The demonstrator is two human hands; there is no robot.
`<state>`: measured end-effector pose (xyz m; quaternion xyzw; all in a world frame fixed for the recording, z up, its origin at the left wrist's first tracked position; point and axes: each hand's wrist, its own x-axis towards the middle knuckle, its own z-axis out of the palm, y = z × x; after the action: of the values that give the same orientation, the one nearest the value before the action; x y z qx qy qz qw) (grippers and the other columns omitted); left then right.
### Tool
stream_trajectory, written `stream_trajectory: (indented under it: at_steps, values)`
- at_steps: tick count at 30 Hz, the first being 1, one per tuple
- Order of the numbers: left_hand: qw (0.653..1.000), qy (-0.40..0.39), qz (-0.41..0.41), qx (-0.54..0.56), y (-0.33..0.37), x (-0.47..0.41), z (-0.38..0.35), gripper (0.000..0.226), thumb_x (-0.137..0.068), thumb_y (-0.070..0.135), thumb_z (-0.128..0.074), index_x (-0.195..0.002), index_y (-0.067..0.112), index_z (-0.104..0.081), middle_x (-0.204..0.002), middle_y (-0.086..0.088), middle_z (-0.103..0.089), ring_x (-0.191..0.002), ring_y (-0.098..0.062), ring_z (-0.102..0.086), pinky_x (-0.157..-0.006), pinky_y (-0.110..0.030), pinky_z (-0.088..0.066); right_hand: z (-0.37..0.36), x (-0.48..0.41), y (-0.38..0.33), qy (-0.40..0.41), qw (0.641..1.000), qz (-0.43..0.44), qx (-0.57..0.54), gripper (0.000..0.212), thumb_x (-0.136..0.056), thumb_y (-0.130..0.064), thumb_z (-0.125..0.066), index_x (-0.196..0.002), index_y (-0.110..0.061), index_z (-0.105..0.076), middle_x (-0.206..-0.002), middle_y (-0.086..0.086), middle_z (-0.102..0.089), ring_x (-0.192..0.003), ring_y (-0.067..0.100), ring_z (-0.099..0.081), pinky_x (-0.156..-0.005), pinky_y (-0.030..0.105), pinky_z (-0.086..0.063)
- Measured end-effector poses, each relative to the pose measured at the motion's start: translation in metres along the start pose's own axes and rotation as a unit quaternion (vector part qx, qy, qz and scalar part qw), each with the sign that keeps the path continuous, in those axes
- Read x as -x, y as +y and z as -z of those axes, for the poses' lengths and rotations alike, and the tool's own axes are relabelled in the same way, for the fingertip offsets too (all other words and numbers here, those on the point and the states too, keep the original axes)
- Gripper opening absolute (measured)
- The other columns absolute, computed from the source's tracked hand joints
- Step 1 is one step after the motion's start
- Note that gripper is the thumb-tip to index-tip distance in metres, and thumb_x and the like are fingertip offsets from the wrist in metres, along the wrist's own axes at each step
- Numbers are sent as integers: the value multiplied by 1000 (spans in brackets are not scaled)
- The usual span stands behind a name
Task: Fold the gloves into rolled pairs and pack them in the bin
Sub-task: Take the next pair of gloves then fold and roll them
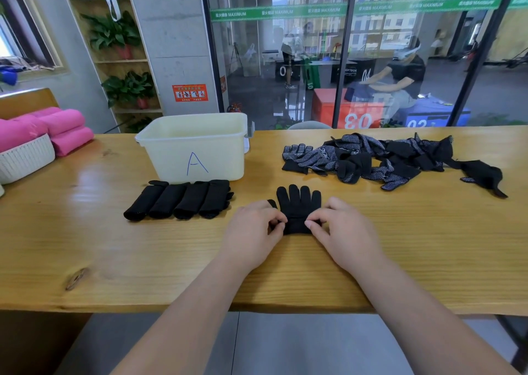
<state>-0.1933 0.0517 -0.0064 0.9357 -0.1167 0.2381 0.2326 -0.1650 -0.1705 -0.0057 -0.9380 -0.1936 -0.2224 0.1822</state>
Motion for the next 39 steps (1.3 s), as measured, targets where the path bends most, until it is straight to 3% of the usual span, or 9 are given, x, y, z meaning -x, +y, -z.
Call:
stream_trajectory:
  at_steps: [3,6,11,22,27,31,35,39]
  values:
    - [1000,14,-11,-22,-1,0,-4,15,-97,32,-69,-105,30,-82,-105,19,-60,-83,-3,-54,-86,-34,-49,-1,0,-1,18,999,25,35,21,-99,-47,-65,-103,-35,-80,-103,-19,-55,-96,7,-49,-63,23,-40]
    - [998,14,-17,-58,-1,0,-5,22,-96,43,-67,-107,30,-81,-114,21,-58,-104,-9,-57,-94,-35,-45,-2,-1,-1,9,997,58,59,28,-100,-48,-61,-108,-32,-81,-116,-23,-64,-105,7,-49,-78,29,-51]
    - [995,-12,-19,-102,1,-1,-6,38,-94,56,-61,-122,35,-74,-126,24,-61,-118,-7,-50,-100,-30,-38,-1,-2,0,-17,997,52,51,35,-99,-56,-57,-120,-35,-76,-124,-27,-67,-110,7,-52,-89,33,-52]
    - [999,-7,-15,-47,-2,-2,-4,22,-105,37,-59,-120,31,-73,-122,20,-65,-121,-8,-50,-103,-32,-38,2,-3,3,-38,999,17,-19,35,-95,-51,-68,-128,-40,-67,-117,-24,-67,-106,5,-51,-87,31,-50]
    - [999,-35,3,-21,3,-2,2,33,-100,45,-65,-131,37,-64,-123,22,-66,-120,-5,-52,-106,-31,-39,3,-3,8,-39,994,-43,-94,26,-97,-44,-69,-123,-47,-68,-91,-26,-53,-92,2,-53,-77,29,-46]
    - [994,-22,66,82,2,-1,6,33,-102,39,-66,-134,41,-62,-113,20,-70,-107,-2,-58,-92,-22,-44,4,-5,14,-37,973,-86,-212,13,-93,-41,-75,-103,-48,-72,-92,-20,-70,-82,0,-62,-71,28,-48]
    - [983,-46,100,149,0,-1,9,29,-104,42,-64,-132,44,-60,-100,22,-74,-98,4,-62,-79,-7,-39,6,-5,12,-40,958,-106,-262,11,-93,-38,-76,-102,-45,-72,-87,-20,-74,-81,-5,-63,-68,22,-42]
    - [989,-28,84,115,4,-2,7,27,-102,36,-66,-128,42,-63,-100,21,-68,-92,1,-62,-81,-20,-50,4,-5,8,-28,979,-97,-176,20,-94,-44,-72,-113,-44,-66,-91,-21,-68,-75,-2,-59,-65,24,-42]
